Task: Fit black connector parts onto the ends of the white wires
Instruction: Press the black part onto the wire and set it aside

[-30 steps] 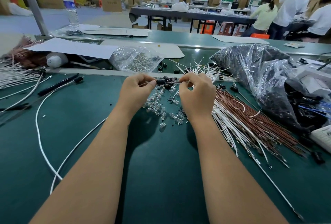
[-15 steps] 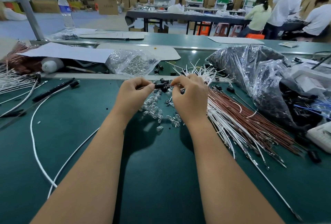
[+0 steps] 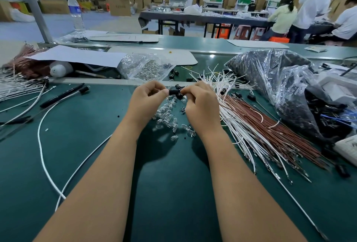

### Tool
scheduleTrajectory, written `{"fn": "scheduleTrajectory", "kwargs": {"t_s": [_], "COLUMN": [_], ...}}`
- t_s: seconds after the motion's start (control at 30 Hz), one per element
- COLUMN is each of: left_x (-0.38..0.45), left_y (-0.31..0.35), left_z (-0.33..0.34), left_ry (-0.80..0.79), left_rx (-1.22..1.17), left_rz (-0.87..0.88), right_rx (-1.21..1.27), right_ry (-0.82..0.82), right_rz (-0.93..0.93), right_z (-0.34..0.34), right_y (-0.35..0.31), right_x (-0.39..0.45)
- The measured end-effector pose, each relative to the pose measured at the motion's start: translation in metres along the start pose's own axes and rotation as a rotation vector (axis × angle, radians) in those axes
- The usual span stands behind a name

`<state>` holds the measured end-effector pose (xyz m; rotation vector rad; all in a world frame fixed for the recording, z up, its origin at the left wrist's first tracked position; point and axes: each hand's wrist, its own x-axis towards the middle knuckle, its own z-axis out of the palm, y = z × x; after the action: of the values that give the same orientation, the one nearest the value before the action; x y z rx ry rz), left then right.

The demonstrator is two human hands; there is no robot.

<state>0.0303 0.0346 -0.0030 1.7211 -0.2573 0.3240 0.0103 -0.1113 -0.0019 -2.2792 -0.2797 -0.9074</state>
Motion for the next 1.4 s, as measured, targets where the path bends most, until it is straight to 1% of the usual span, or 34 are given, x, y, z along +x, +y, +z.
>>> {"fn": "scheduleTrajectory", "kwargs": {"t_s": [0.1,0.23,0.37,0.43,0.57,0.67,0.73,0.8,0.87,0.93,1.0,1.07,1.17,1.2,1.23,1.3,1.4], "left_x": [-0.001,-0.001,-0.002,-0.002,-0.001,0.0,0.002,0.005,0.005,0.003,0.002,0.0,-0.003,-0.004,-0.004,-0.002,-0.001], "left_y": [0.0,0.0,0.001,0.001,0.001,-0.002,-0.006,-0.008,-0.009,-0.011,-0.01,-0.004,0.003,0.004,0.004,0.002,-0.001], "left_z": [0.002,0.003,0.004,0.004,0.005,0.001,-0.004,-0.011,-0.017,-0.018,-0.016,-0.01,0.009,0.016,0.019,0.018,0.015], "left_ry": [-0.02,-0.019,-0.042,-0.038,-0.03,-0.042,0.036,0.211,0.346,0.392,0.414,0.388,0.212,0.153,0.114,0.085,0.085], "left_rx": [0.015,0.079,0.139,0.169,0.228,0.271,0.398,0.635,0.83,0.945,1.002,0.971,0.873,0.846,0.809,0.74,0.748], "left_rz": [0.012,0.025,0.032,0.063,0.114,0.122,0.139,0.116,0.04,0.009,0.072,0.199,0.465,0.518,0.538,0.506,0.456], "right_rx": [0.033,0.114,0.113,0.115,0.111,0.028,-0.067,-0.133,-0.176,-0.188,-0.174,-0.127,-0.024,0.003,0.021,0.036,0.021], "right_ry": [-0.018,-0.051,-0.078,-0.084,-0.096,-0.099,-0.068,-0.03,-0.041,-0.087,-0.107,-0.117,-0.147,-0.155,-0.16,-0.168,-0.19], "right_rz": [-0.009,0.028,0.031,0.03,-0.022,-0.024,0.001,0.039,0.057,0.053,0.059,0.075,0.084,0.085,0.086,0.083,0.059], "right_z": [0.001,0.001,0.001,0.001,0.004,0.005,0.004,0.002,0.002,0.004,0.005,0.005,0.006,0.007,0.007,0.007,0.008], "right_y": [-0.002,-0.005,-0.003,-0.003,-0.005,-0.002,0.003,0.008,0.008,0.006,0.004,0.002,-0.003,-0.005,-0.005,-0.005,-0.005], "right_x": [-0.001,-0.003,-0.003,-0.003,-0.003,-0.002,-0.001,0.0,0.0,0.0,-0.001,-0.001,-0.001,-0.001,-0.002,-0.002,-0.002]}}
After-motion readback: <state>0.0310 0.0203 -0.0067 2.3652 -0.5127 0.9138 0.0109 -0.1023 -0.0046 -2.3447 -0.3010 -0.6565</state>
